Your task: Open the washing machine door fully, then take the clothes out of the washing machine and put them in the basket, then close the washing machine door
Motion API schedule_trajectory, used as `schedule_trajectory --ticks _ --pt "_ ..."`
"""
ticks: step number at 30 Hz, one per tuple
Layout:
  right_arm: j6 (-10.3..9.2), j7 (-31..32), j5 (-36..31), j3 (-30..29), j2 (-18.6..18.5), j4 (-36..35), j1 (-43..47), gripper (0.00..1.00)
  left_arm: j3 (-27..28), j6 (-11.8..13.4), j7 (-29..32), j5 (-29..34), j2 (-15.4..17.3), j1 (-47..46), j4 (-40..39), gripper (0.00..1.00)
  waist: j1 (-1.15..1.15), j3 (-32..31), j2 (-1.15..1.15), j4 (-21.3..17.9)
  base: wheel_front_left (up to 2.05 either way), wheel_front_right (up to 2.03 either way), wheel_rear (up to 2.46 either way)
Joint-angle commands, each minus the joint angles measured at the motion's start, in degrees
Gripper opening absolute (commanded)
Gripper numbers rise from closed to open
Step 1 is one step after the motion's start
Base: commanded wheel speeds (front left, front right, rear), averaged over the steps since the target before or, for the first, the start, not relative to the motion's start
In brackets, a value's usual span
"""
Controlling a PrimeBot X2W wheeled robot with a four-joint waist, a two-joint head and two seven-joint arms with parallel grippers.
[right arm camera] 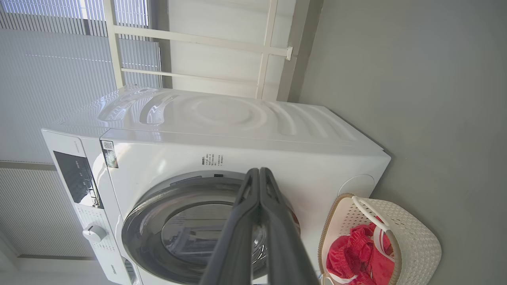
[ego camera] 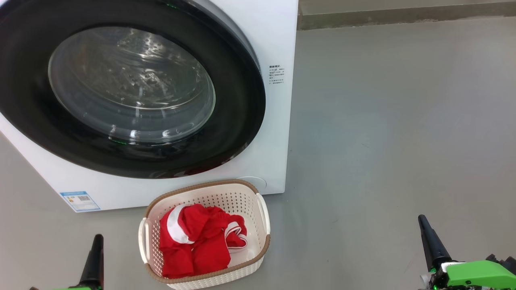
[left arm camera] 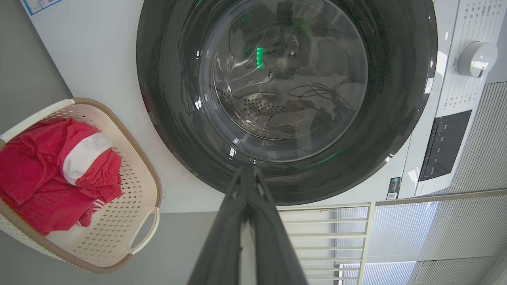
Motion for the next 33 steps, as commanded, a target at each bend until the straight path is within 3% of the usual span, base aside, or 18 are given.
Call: schedule_trajectory --ticks 1,9,33 --pt "0.08 0.4 1.3 0.8 -0.1 -1.8 -3.0 0.00 2.0 -0.2 0.4 -1.3 0.7 -3.0 -1.1 0.00 0.00 0.0 0.00 0.0 0.00 0.00 0.00" --pt "0.08 1.7 5.9 0.2 0.1 -2.1 -3.4 0.00 2.3 -0.2 1.7 -5.6 0.5 -4.1 -0.9 0.00 0.00 0.0 0.00 0.0 0.00 0.00 0.00" --pt "0.08 1.7 5.9 0.2 0.2 -2.1 -3.4 0.00 2.5 -0.2 1.8 -5.5 0.4 -4.1 -0.9 0.00 0.00 0.0 0.00 0.0 0.00 0.00 0.00"
